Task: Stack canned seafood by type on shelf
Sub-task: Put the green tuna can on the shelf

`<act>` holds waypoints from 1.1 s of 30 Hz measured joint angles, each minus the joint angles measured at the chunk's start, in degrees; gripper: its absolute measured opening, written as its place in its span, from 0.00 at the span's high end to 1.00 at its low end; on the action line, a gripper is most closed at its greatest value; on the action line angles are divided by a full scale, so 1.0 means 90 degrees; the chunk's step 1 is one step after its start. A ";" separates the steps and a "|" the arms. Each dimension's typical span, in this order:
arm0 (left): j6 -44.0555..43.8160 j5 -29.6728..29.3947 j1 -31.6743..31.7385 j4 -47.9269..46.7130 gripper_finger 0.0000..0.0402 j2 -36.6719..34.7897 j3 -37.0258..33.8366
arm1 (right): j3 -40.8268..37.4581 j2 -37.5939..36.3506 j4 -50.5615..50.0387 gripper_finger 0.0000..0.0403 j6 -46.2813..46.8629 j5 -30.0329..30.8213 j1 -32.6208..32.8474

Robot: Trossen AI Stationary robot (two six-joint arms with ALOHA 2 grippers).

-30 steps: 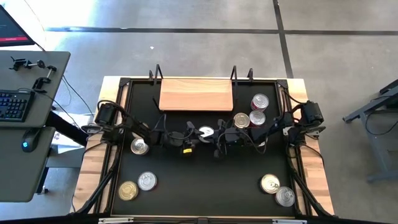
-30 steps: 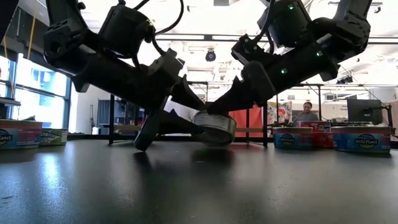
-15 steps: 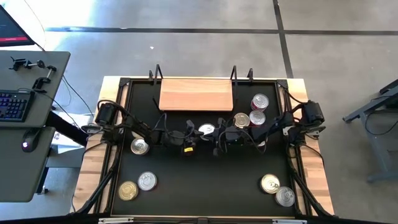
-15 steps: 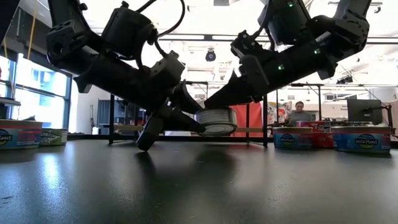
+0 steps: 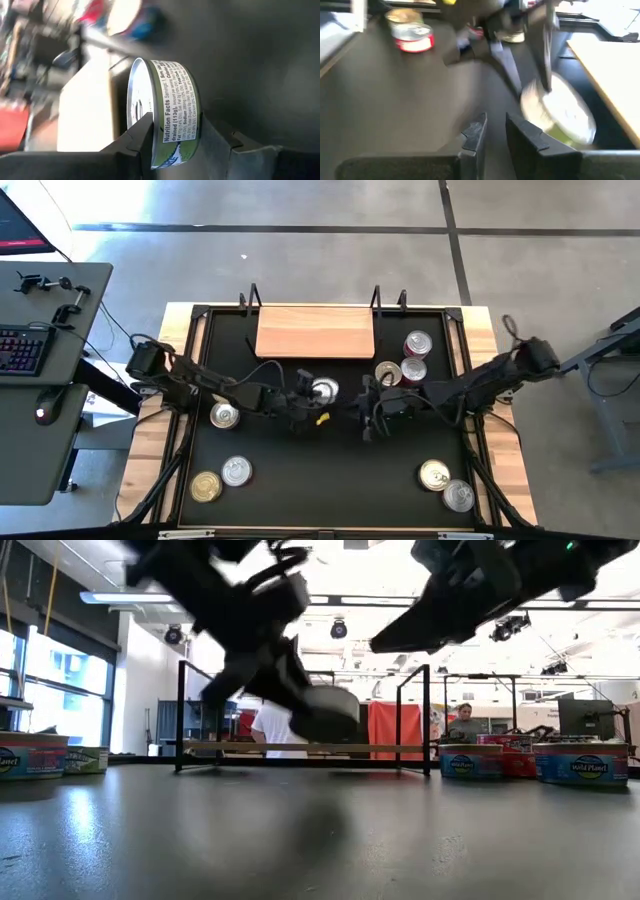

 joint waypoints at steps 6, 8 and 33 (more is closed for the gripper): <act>-0.1315 -0.0507 0.0746 -0.2631 0.73 0.0032 0.1719 | -0.0040 -0.0308 -0.0568 0.85 -0.0002 0.1430 0.0485; -0.1774 -0.0172 0.1225 -0.3266 0.73 0.0066 0.2069 | -0.0075 -0.0240 -0.0606 0.85 0.0025 0.1694 0.0562; -0.2174 0.0136 0.4090 -0.2643 0.68 0.0097 0.1074 | -0.0148 0.0923 0.0069 0.85 0.0427 0.1975 0.0553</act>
